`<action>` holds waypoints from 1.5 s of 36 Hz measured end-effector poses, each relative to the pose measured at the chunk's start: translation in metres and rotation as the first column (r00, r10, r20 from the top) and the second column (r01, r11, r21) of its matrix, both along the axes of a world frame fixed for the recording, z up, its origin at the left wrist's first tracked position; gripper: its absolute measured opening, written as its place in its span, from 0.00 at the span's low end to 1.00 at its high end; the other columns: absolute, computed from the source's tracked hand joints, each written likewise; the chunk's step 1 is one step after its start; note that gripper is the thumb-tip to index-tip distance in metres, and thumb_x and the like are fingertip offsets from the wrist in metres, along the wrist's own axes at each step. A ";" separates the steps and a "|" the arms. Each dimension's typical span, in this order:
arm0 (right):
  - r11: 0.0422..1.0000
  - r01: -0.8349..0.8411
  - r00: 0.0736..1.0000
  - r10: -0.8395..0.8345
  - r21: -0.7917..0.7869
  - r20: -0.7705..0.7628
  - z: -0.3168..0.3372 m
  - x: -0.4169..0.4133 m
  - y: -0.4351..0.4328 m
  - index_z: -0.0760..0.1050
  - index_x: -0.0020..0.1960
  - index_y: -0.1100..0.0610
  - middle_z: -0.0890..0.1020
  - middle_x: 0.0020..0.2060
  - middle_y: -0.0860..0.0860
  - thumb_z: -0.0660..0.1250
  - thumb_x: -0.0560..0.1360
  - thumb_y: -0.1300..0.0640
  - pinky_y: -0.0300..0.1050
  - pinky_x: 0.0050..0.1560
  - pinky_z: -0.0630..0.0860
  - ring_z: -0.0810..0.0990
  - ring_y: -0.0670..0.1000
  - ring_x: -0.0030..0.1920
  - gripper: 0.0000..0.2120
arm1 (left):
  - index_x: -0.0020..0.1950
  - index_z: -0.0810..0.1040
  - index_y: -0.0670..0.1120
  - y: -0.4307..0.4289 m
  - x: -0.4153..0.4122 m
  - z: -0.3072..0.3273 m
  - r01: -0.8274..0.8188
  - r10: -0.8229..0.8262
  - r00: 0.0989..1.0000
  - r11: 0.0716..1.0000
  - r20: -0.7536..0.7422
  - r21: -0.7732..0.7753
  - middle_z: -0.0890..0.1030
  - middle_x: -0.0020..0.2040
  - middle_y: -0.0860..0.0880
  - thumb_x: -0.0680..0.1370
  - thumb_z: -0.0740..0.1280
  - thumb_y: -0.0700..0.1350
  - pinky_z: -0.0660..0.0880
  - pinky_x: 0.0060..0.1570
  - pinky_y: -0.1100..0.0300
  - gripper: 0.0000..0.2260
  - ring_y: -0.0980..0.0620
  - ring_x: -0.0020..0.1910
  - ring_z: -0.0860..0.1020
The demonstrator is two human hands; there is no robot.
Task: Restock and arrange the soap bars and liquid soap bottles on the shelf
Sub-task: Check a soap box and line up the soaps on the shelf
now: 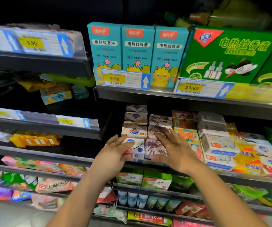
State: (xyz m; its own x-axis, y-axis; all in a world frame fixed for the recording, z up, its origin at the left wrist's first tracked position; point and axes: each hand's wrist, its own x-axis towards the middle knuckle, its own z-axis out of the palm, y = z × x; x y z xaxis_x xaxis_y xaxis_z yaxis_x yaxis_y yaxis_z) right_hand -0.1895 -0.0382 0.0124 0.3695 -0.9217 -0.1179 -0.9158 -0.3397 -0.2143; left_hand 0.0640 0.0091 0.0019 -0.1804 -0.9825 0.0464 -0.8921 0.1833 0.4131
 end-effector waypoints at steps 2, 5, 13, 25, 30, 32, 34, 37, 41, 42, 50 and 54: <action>1.000 -0.009 1.000 0.009 -0.005 -0.001 0.001 0.000 0.000 0.43 0.79 0.37 0.44 0.80 0.44 0.55 0.70 0.23 0.51 0.79 0.41 0.39 0.50 0.80 0.44 | 0.75 0.69 0.58 -0.002 0.001 0.001 -0.015 0.015 1.000 1.000 0.012 -0.004 0.60 0.79 0.56 0.82 0.63 0.52 0.57 0.75 0.57 0.20 0.51 0.80 0.51; 1.000 -0.013 1.000 0.013 0.005 0.021 0.001 0.000 -0.001 0.42 0.79 0.36 0.44 0.80 0.43 0.56 0.71 0.23 0.50 0.77 0.40 0.40 0.51 0.80 0.44 | 0.74 0.71 0.58 -0.009 0.004 0.001 -0.035 0.035 0.999 0.999 0.010 0.009 0.61 0.79 0.54 0.82 0.64 0.52 0.61 0.73 0.54 0.19 0.51 0.78 0.53; 1.000 0.005 1.000 -0.005 0.005 0.014 0.002 -0.002 0.002 0.44 0.79 0.38 0.47 0.80 0.45 0.54 0.70 0.22 0.51 0.79 0.41 0.41 0.51 0.80 0.44 | 0.74 0.68 0.61 -0.011 -0.007 0.005 -0.073 0.071 0.997 0.995 0.029 0.067 0.58 0.79 0.56 0.82 0.62 0.54 0.67 0.71 0.52 0.20 0.51 0.77 0.56; 0.999 -0.033 0.999 0.031 0.038 0.037 0.030 -0.001 0.007 0.57 0.78 0.40 0.52 0.80 0.45 0.60 0.74 0.29 0.53 0.78 0.46 0.47 0.52 0.79 0.36 | 0.70 0.75 0.53 -0.014 -0.019 0.022 -0.066 0.065 0.996 0.998 0.061 0.017 0.70 0.73 0.52 0.80 0.61 0.46 0.62 0.72 0.55 0.18 0.49 0.75 0.61; 0.997 0.043 0.996 -0.038 -0.061 0.083 0.059 -0.038 0.010 0.69 0.73 0.43 0.70 0.73 0.46 0.61 0.77 0.34 0.45 0.74 0.59 0.65 0.50 0.73 0.27 | 0.62 0.81 0.53 -0.024 -0.048 0.035 0.034 -0.024 0.994 0.995 0.106 -0.092 0.79 0.63 0.52 0.77 0.60 0.51 0.73 0.63 0.51 0.17 0.46 0.64 0.73; 0.991 0.122 0.988 -0.116 -0.053 0.104 0.062 -0.067 0.013 0.71 0.72 0.45 0.73 0.69 0.48 0.63 0.77 0.36 0.42 0.71 0.64 0.66 0.50 0.72 0.26 | 0.60 0.81 0.54 -0.031 -0.068 0.042 0.059 -0.040 0.983 0.993 0.180 -0.102 0.80 0.60 0.52 0.79 0.60 0.52 0.73 0.61 0.53 0.14 0.46 0.62 0.75; 0.980 0.183 0.976 -0.171 -0.077 0.136 0.063 -0.103 0.017 0.75 0.69 0.48 0.77 0.59 0.49 0.67 0.77 0.40 0.40 0.60 0.68 0.70 0.53 0.68 0.23 | 0.63 0.79 0.55 -0.037 -0.093 0.050 0.071 -0.054 0.970 0.995 0.239 -0.064 0.79 0.63 0.52 0.81 0.60 0.52 0.72 0.63 0.53 0.14 0.46 0.64 0.73; 0.952 0.290 0.941 -0.267 -0.093 0.208 0.064 -0.163 0.023 0.79 0.63 0.50 0.79 0.56 0.49 0.71 0.75 0.45 0.39 0.57 0.68 0.72 0.54 0.66 0.18 | 0.67 0.74 0.58 -0.040 -0.137 0.064 0.116 -0.105 0.971 0.992 0.215 -0.039 0.77 0.67 0.54 0.82 0.60 0.52 0.71 0.63 0.56 0.14 0.48 0.66 0.73; 0.920 0.373 0.922 -0.354 -0.118 0.156 0.061 -0.245 0.021 0.84 0.57 0.53 0.83 0.57 0.56 0.73 0.72 0.47 0.42 0.58 0.70 0.79 0.58 0.60 0.17 | 0.68 0.75 0.56 -0.047 -0.202 0.073 0.222 -0.215 0.974 0.970 0.072 -0.101 0.76 0.68 0.54 0.81 0.57 0.56 0.73 0.61 0.56 0.17 0.48 0.66 0.74; 0.914 0.386 0.918 -0.368 -0.124 0.145 0.060 -0.263 0.018 0.84 0.55 0.54 0.84 0.54 0.57 0.74 0.71 0.49 0.43 0.55 0.71 0.81 0.60 0.56 0.16 | 0.67 0.77 0.54 -0.050 -0.219 0.073 0.259 -0.256 0.966 0.956 0.040 -0.137 0.76 0.67 0.52 0.80 0.57 0.57 0.74 0.60 0.55 0.19 0.47 0.65 0.75; 0.904 0.420 0.863 -0.424 -0.074 -0.274 0.048 -0.358 -0.021 0.66 0.72 0.37 0.70 0.73 0.48 0.69 0.70 0.33 0.65 0.70 0.61 0.64 0.62 0.73 0.32 | 0.81 0.51 0.55 -0.086 -0.338 0.052 0.180 -0.187 0.973 0.982 0.135 0.062 0.50 0.81 0.52 0.80 0.56 0.65 0.45 0.76 0.49 0.33 0.46 0.80 0.48; 0.941 0.339 0.897 -0.320 0.008 -0.306 0.059 -0.368 -0.037 0.59 0.78 0.42 0.60 0.78 0.50 0.69 0.75 0.41 0.56 0.73 0.56 0.57 0.59 0.77 0.35 | 0.81 0.44 0.55 -0.095 -0.349 0.027 0.135 -0.134 0.942 0.991 0.308 0.020 0.40 0.82 0.54 0.77 0.45 0.72 0.39 0.77 0.44 0.38 0.47 0.80 0.40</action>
State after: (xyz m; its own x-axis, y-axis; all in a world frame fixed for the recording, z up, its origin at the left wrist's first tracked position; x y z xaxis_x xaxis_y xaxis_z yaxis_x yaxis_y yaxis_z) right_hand -0.5570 -0.0749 0.0711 -0.0146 -0.9724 -0.2328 -0.9973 -0.0026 0.0735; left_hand -0.2849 -0.0856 0.0285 -0.3164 -0.9481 -0.0310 -0.9426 0.3106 0.1222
